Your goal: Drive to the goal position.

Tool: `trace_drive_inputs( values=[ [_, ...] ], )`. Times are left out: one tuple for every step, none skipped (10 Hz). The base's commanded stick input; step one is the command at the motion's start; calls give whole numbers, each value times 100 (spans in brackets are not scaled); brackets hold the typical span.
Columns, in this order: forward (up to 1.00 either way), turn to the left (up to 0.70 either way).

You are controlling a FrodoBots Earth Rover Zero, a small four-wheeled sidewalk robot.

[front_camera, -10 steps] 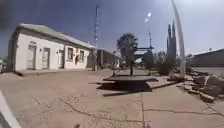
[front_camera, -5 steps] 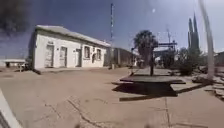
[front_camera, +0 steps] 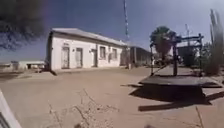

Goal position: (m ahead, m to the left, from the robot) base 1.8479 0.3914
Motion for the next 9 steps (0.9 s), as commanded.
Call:
trace_drive_inputs(
  values=[
    [70,0],
    [70,0],
    [70,0],
    [70,18],
    [70,35],
    [70,35],
    [70,35],
    [70,35],
    [70,35]
  ],
)
